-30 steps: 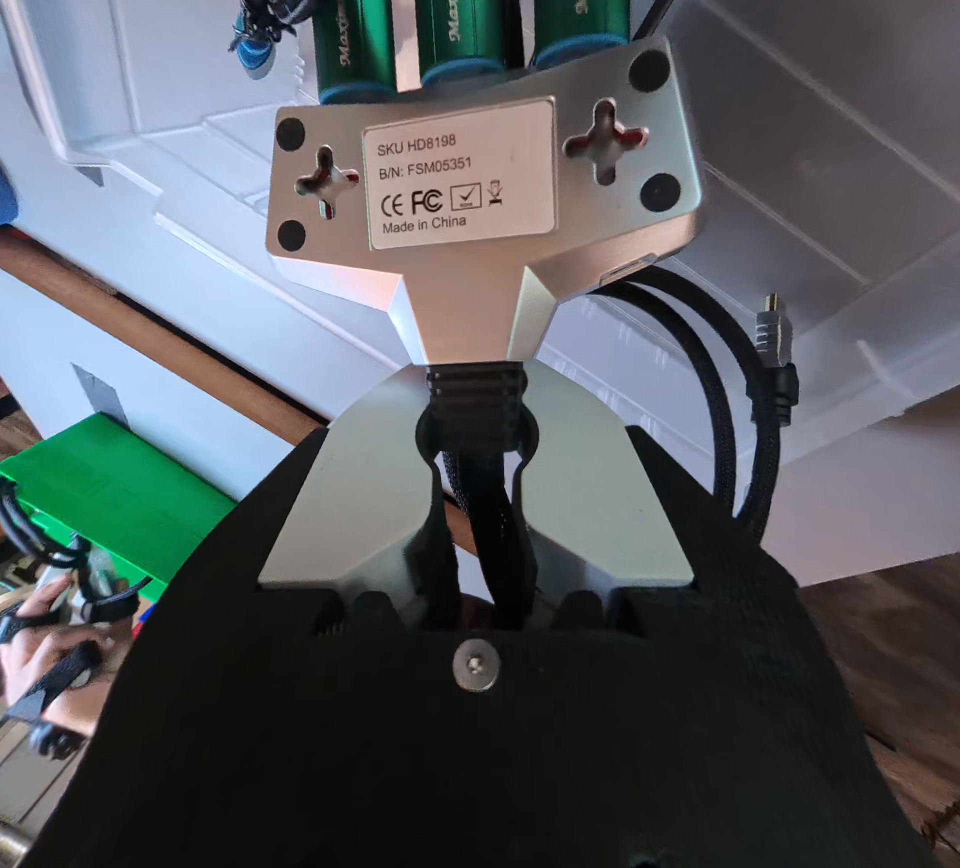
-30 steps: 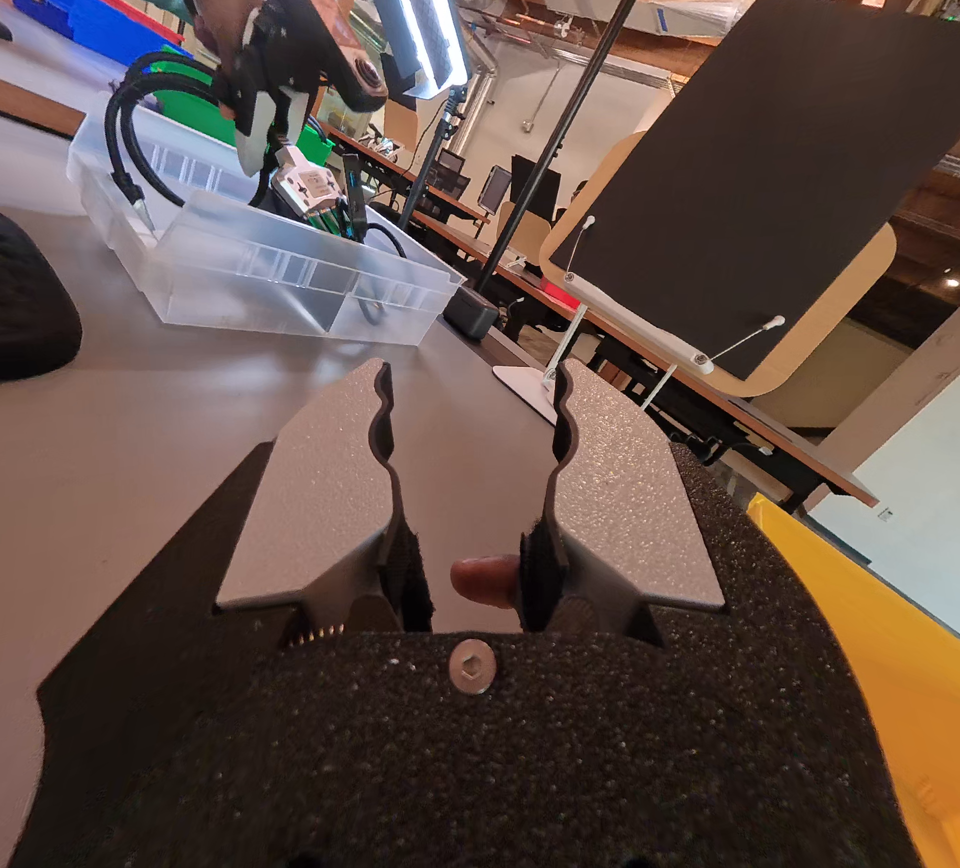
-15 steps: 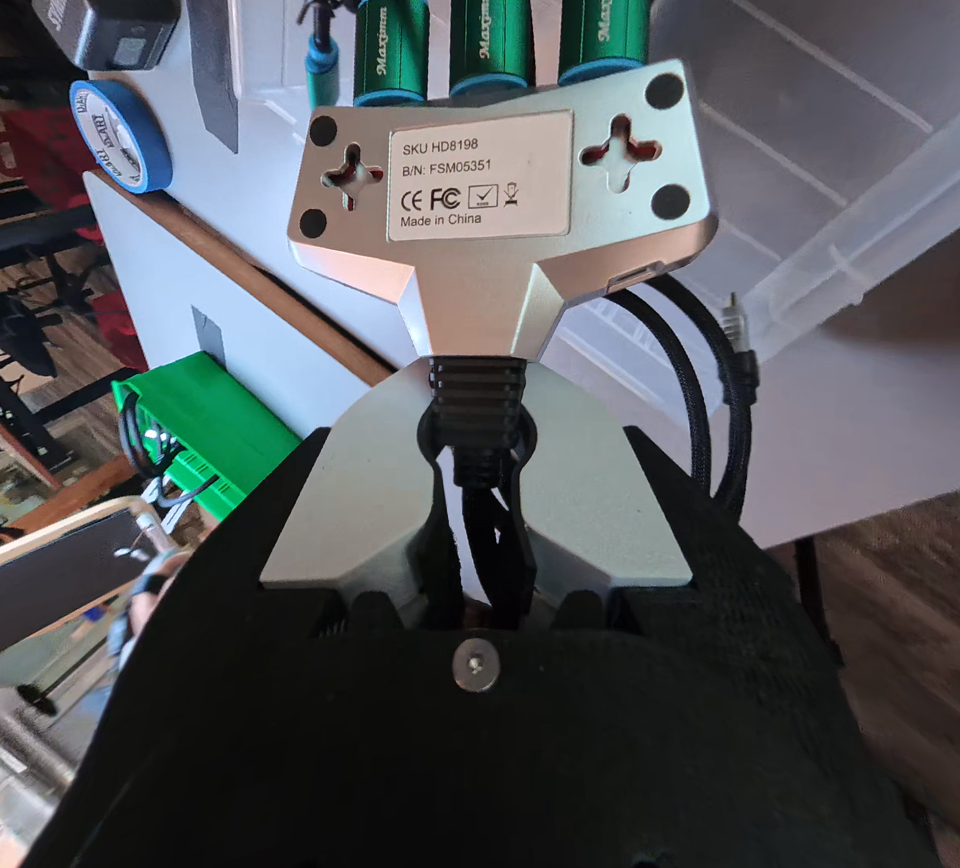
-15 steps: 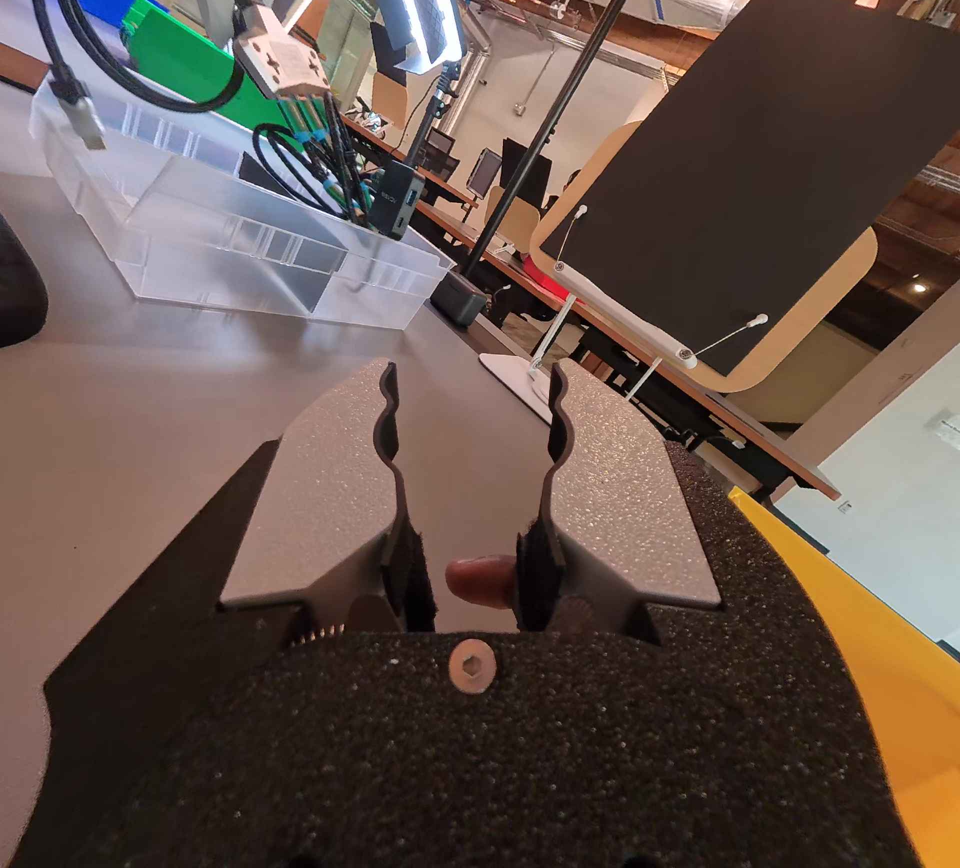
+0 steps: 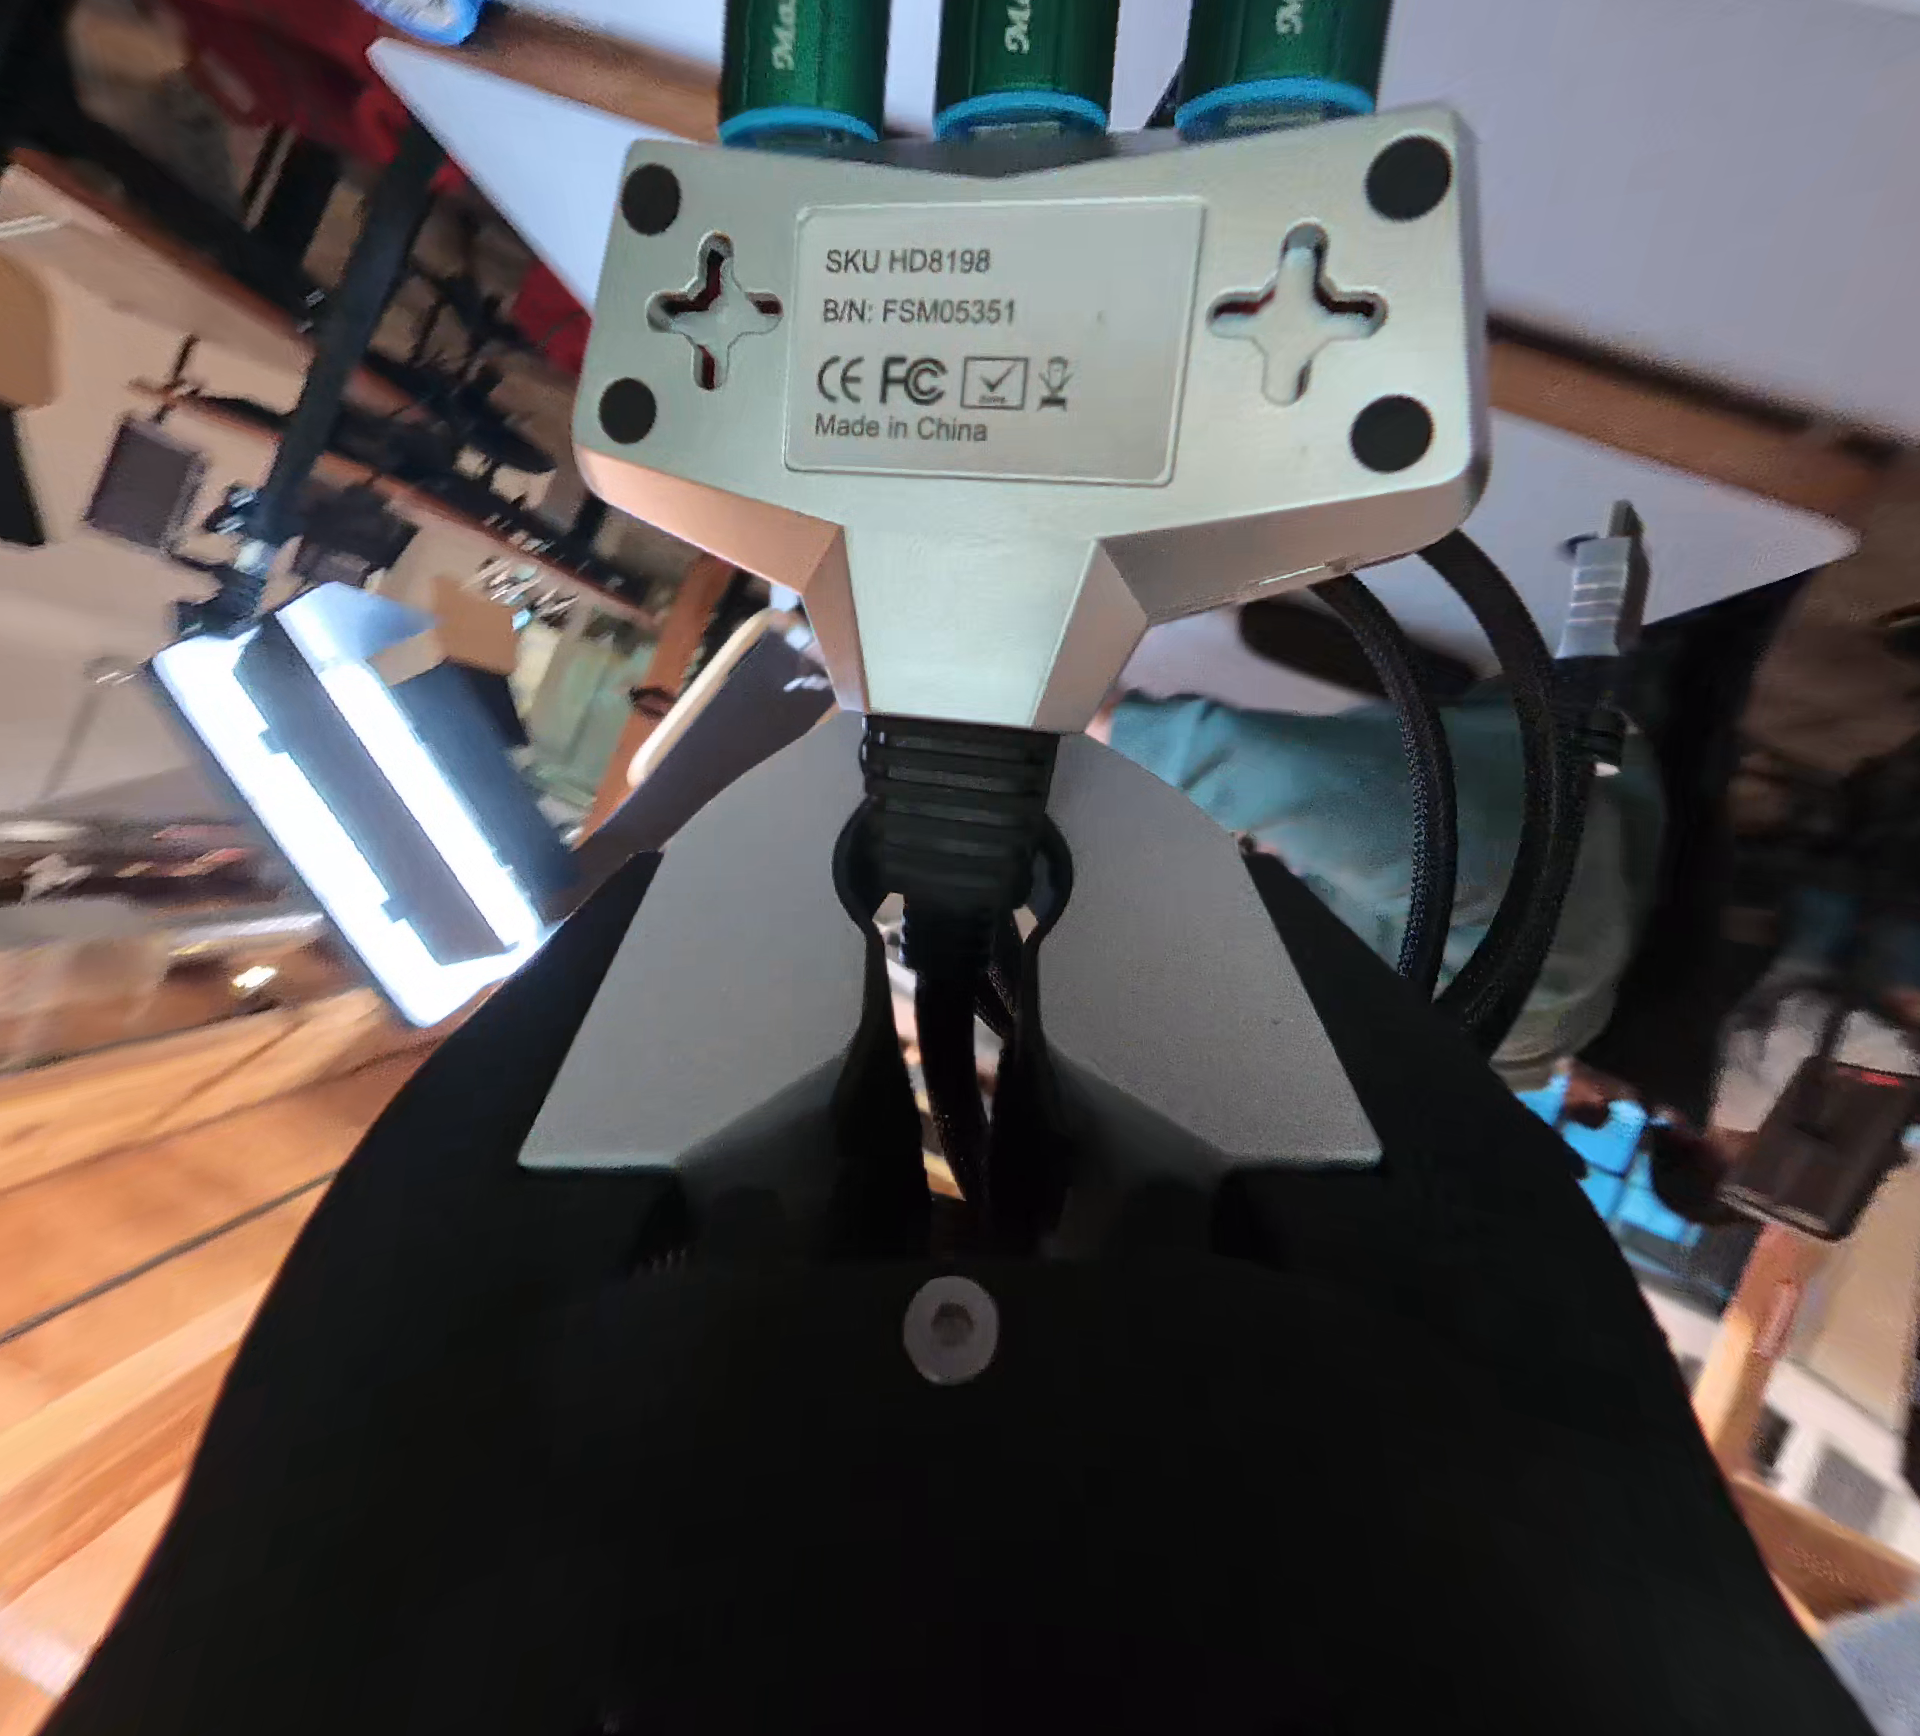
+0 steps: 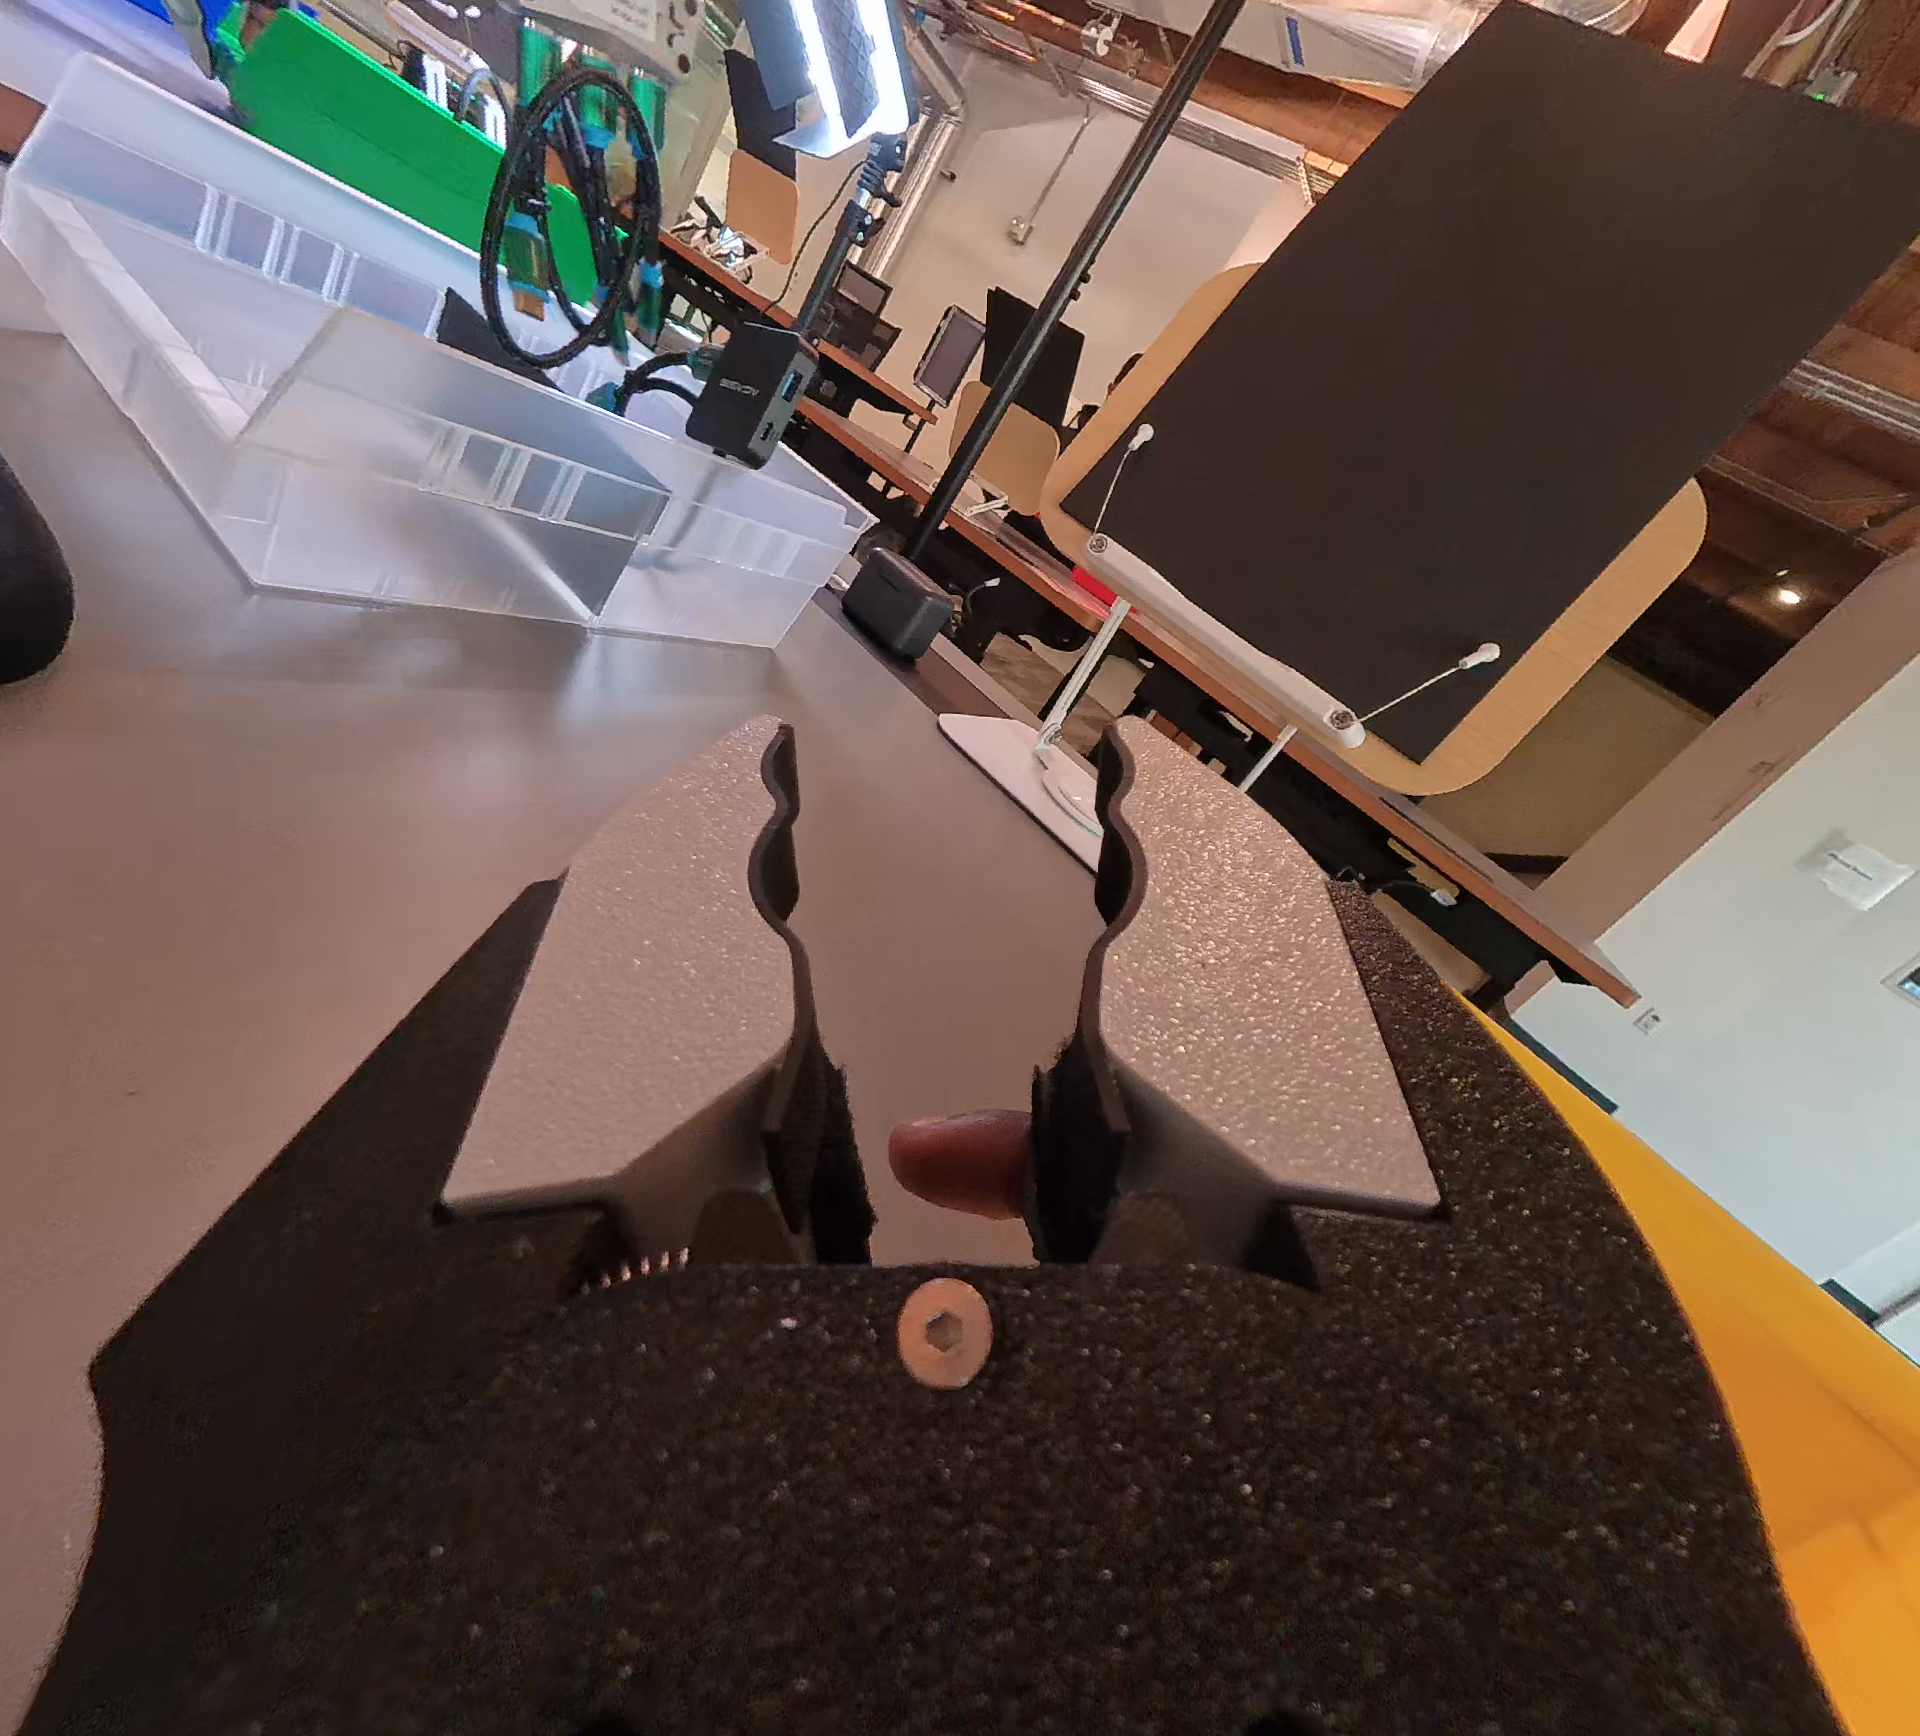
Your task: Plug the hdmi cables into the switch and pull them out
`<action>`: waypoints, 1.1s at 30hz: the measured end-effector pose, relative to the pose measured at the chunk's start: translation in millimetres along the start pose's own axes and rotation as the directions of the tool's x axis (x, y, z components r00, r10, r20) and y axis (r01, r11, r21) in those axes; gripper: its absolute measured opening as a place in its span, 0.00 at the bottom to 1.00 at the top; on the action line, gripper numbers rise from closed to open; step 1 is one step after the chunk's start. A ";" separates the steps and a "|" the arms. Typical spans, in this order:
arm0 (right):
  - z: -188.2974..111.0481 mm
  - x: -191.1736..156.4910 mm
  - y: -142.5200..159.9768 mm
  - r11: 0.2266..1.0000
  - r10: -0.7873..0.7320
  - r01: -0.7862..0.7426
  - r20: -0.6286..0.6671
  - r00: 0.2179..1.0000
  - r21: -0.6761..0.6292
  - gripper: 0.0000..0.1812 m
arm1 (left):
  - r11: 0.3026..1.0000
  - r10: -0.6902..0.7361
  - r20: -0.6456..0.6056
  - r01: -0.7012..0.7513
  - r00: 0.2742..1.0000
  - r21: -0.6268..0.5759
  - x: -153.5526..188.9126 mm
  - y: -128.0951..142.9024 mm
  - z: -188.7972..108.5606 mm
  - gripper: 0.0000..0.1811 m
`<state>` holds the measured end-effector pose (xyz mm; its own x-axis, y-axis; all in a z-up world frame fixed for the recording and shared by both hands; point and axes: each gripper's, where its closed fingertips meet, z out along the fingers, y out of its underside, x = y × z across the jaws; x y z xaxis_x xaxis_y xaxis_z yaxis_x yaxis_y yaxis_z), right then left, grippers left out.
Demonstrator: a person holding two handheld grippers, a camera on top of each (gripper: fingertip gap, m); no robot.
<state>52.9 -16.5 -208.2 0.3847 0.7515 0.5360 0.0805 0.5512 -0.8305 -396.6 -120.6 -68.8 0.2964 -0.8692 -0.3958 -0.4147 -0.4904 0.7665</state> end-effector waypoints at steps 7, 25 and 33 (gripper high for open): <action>-1.9 3.0 -1.4 1.000 0.023 -0.023 -0.003 1.000 0.014 0.30 | 0.994 -0.104 0.150 0.098 0.983 0.044 -7.0 27.9 -3.5 0.11; 9.3 -28.5 -27.4 0.886 0.452 -0.464 0.280 0.847 -0.027 0.30 | -0.391 -0.763 -0.537 0.405 0.359 0.826 25.9 -110.8 -147.0 0.11; 35.5 34.4 -101.0 0.533 0.773 -0.832 0.310 0.553 0.155 0.16 | -0.453 -0.742 -0.553 0.325 0.379 0.830 35.4 -205.3 -214.8 0.11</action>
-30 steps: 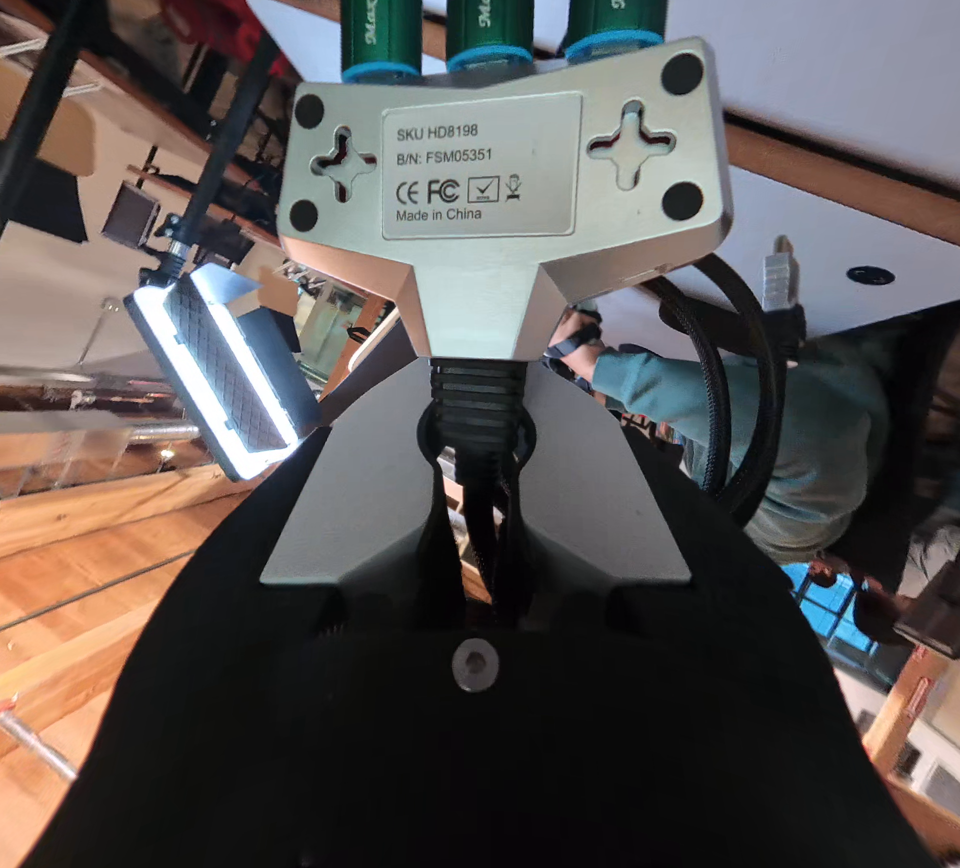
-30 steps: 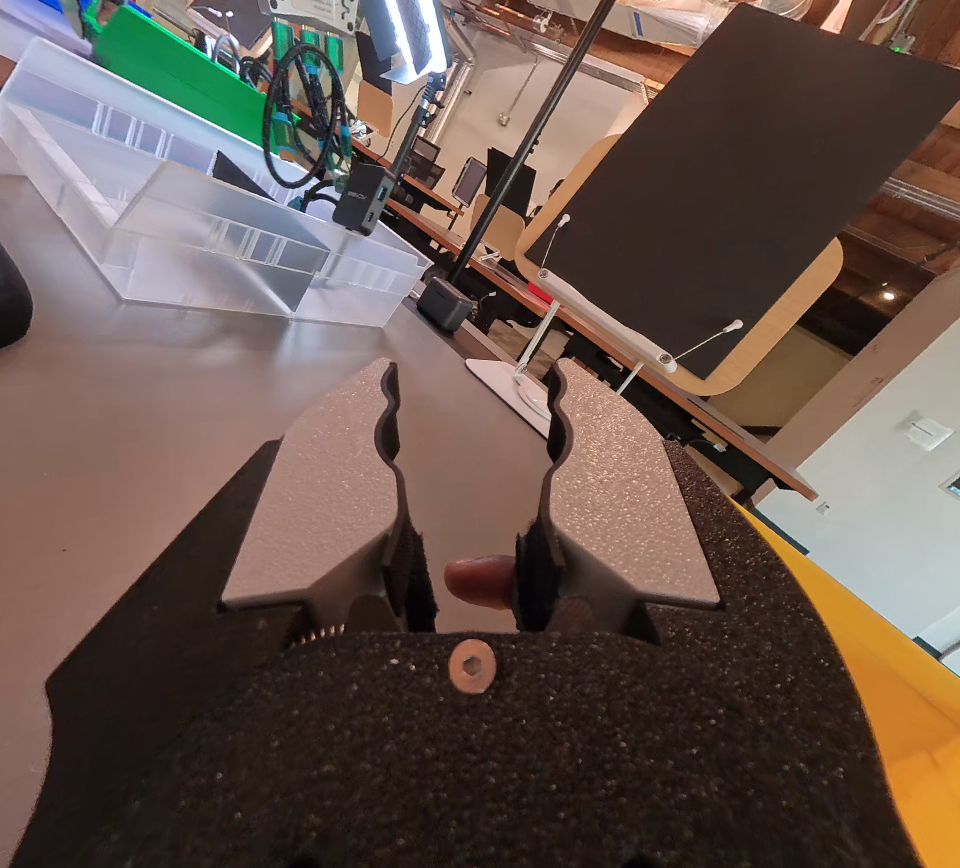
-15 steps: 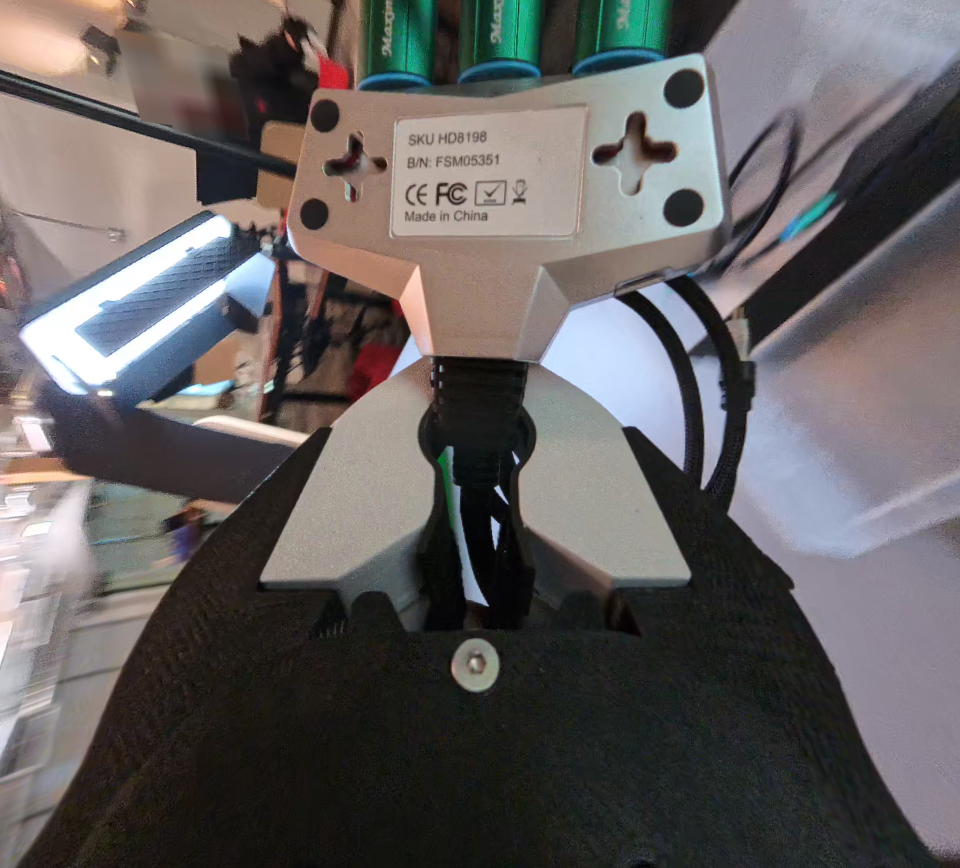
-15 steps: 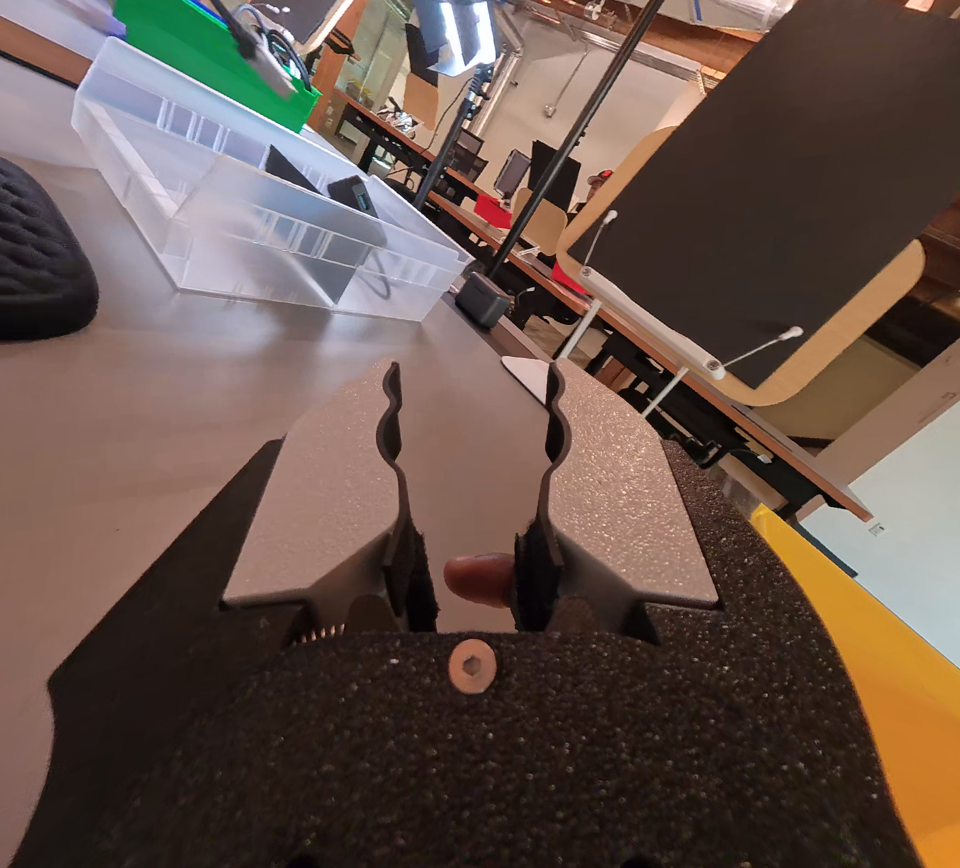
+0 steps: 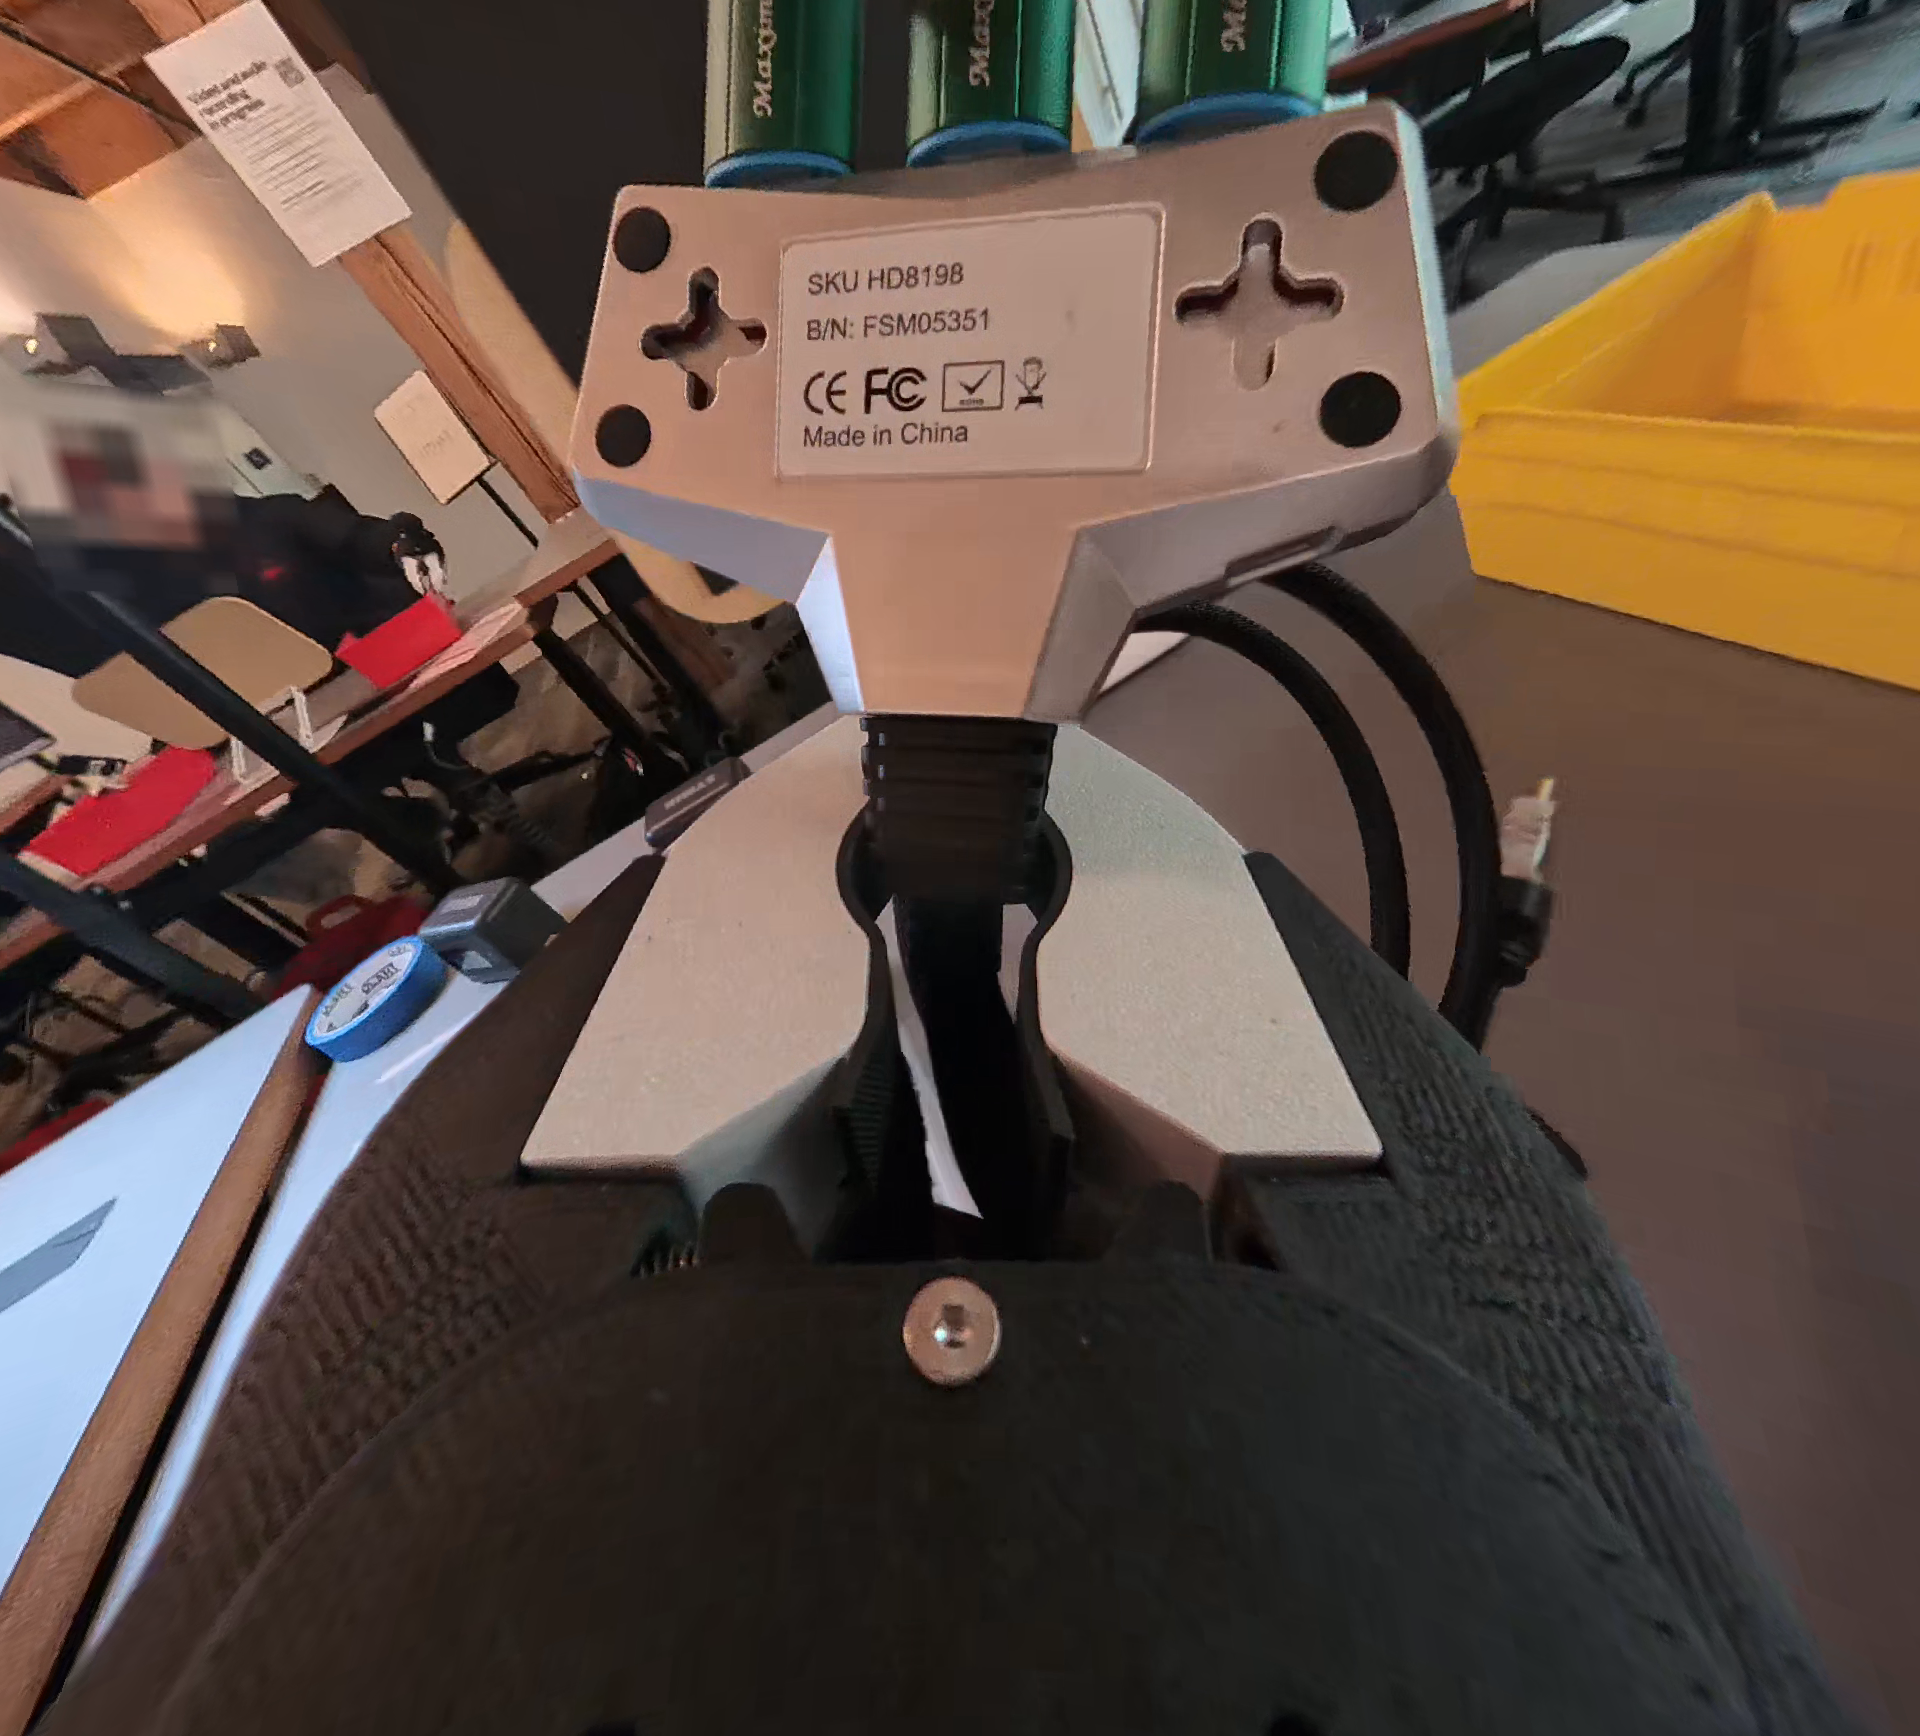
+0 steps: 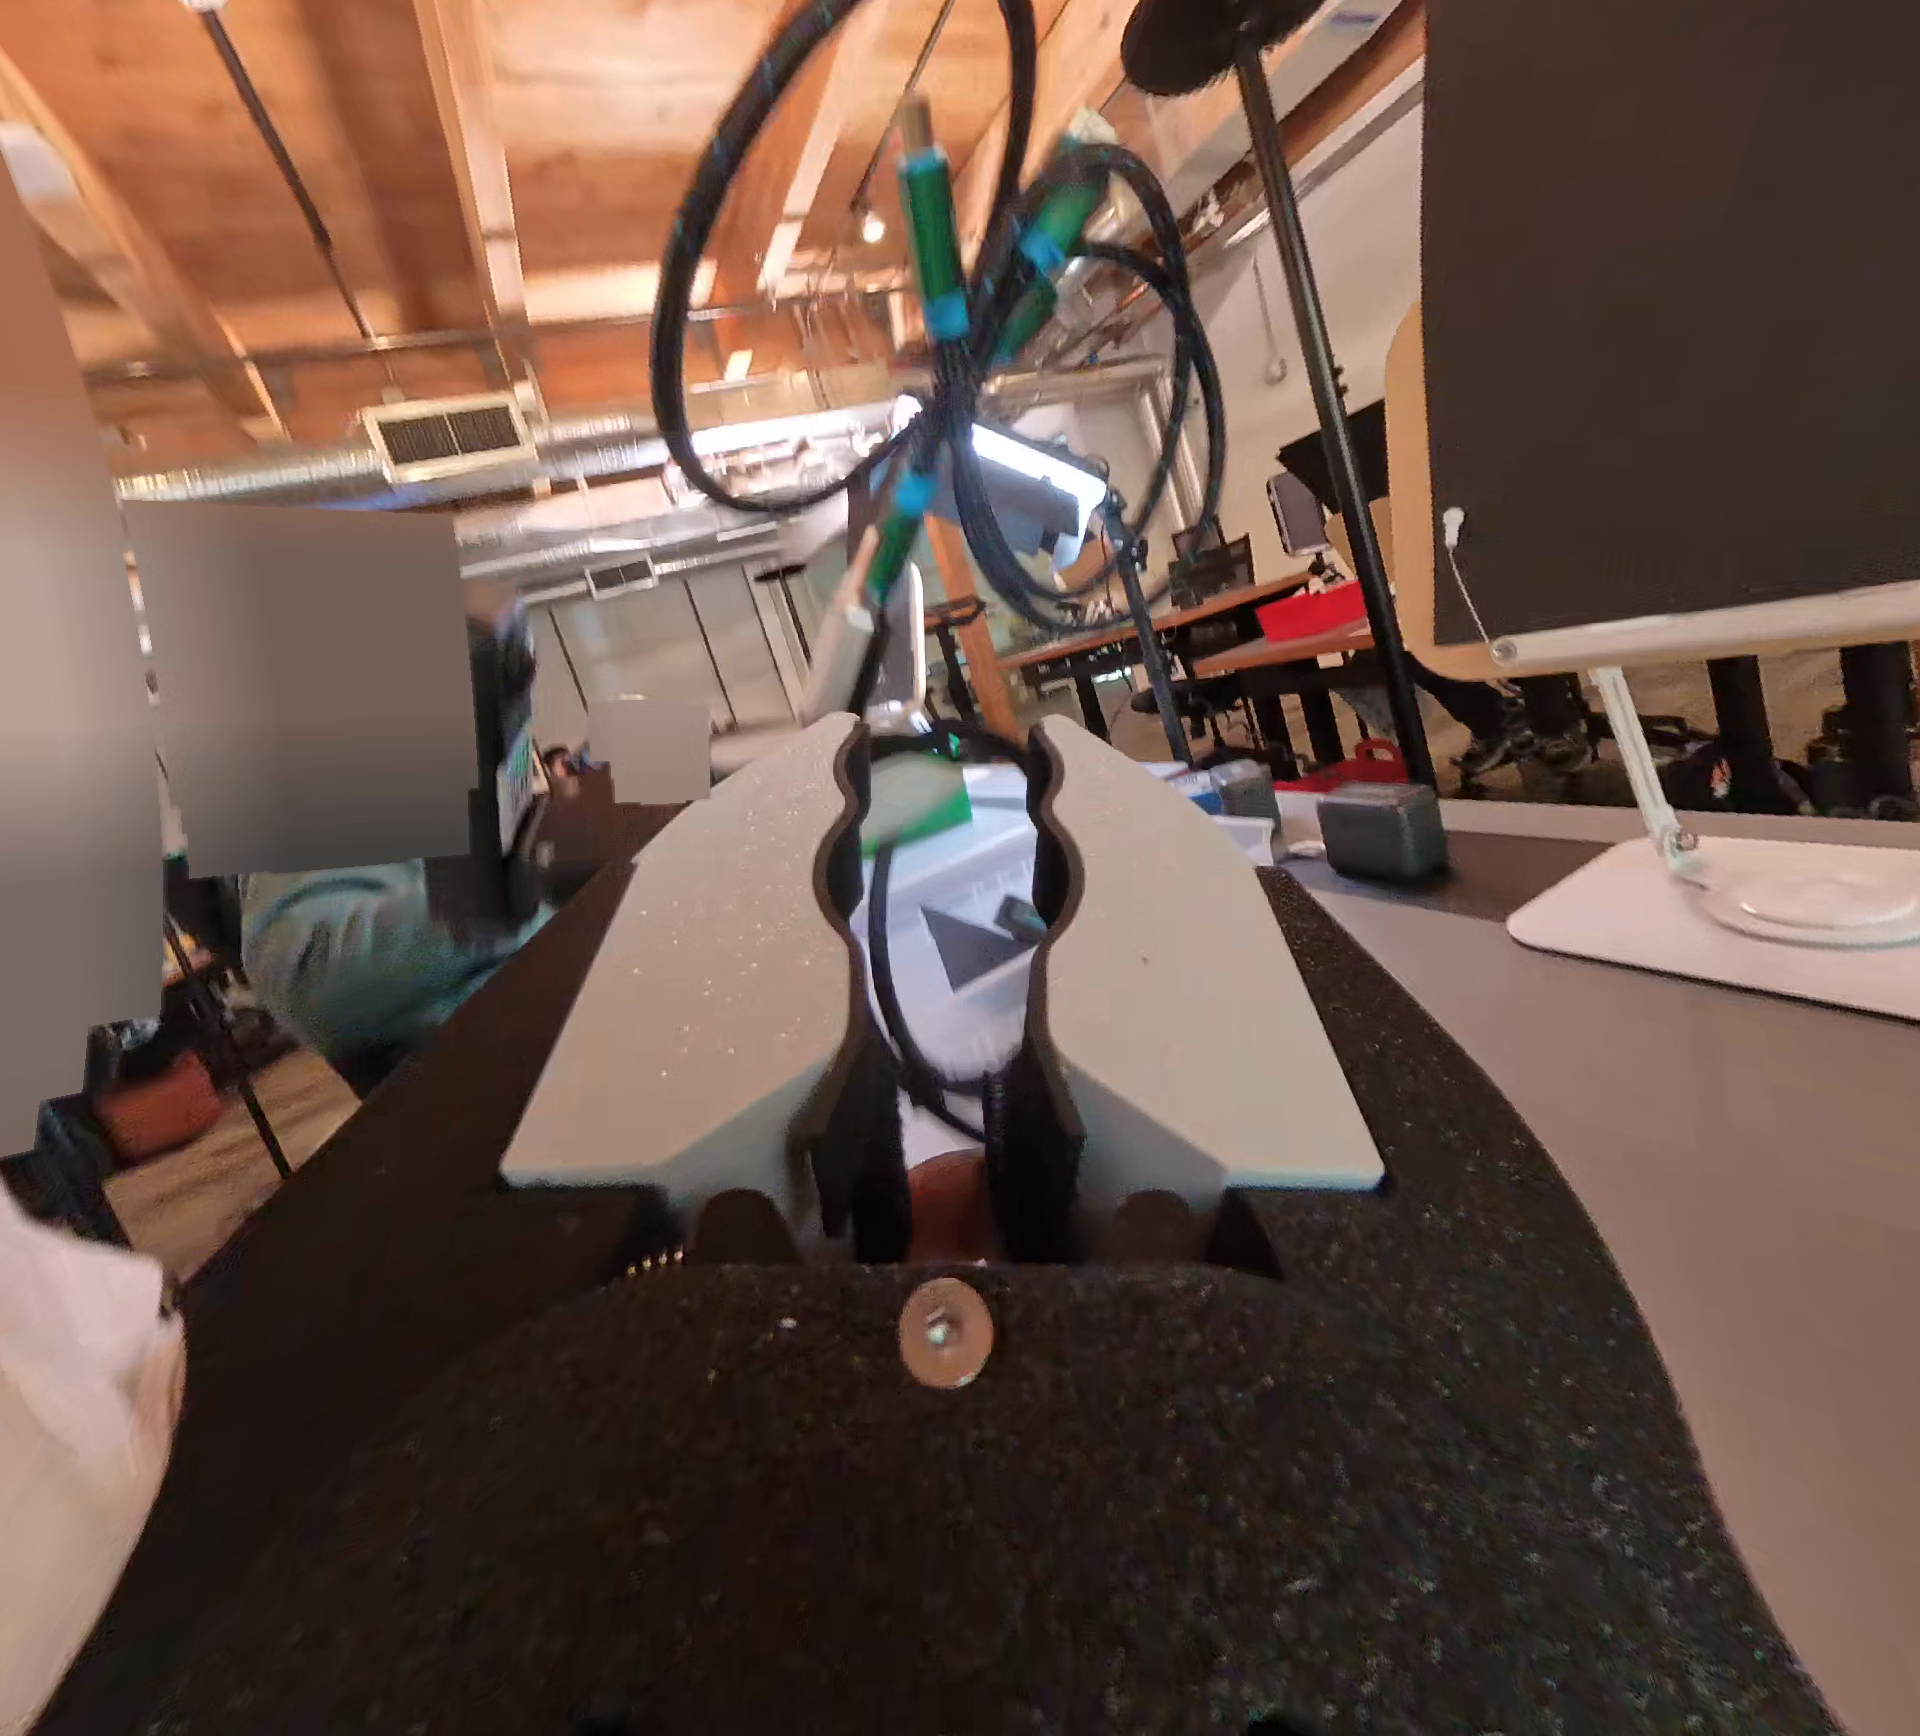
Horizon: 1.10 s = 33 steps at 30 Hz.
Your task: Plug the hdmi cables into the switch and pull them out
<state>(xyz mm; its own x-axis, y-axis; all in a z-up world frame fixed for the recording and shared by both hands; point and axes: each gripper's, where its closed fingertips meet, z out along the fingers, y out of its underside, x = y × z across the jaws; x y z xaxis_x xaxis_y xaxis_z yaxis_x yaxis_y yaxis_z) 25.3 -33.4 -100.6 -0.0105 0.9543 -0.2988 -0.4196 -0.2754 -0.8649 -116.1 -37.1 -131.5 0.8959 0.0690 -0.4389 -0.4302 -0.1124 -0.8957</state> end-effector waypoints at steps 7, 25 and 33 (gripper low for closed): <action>33.4 19.6 13.5 0.989 0.134 -0.135 -0.021 0.991 -0.066 0.17 | 0.998 0.062 -0.052 -0.063 0.997 -0.015 70.1 15.2 5.6 0.11; 18.3 -32.3 52.8 0.912 0.397 -0.295 0.439 0.806 -0.284 0.06 | 0.748 -0.392 -0.886 0.646 0.248 -0.150 135.5 -23.3 -55.1 0.19; 14.5 -16.7 71.5 0.911 0.349 -0.223 0.357 0.867 -0.348 0.06 | 0.784 -0.503 -0.842 0.512 0.193 -0.351 162.2 8.9 -53.7 0.17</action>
<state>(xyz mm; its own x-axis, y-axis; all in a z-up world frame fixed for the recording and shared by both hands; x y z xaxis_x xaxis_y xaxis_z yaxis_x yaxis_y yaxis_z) -17.7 -67.3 -151.6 -0.4793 0.7726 -0.4165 -0.0636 -0.5038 -0.8615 31.4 -80.1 -206.8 0.4828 -0.7653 0.4258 0.1602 -0.4008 -0.9021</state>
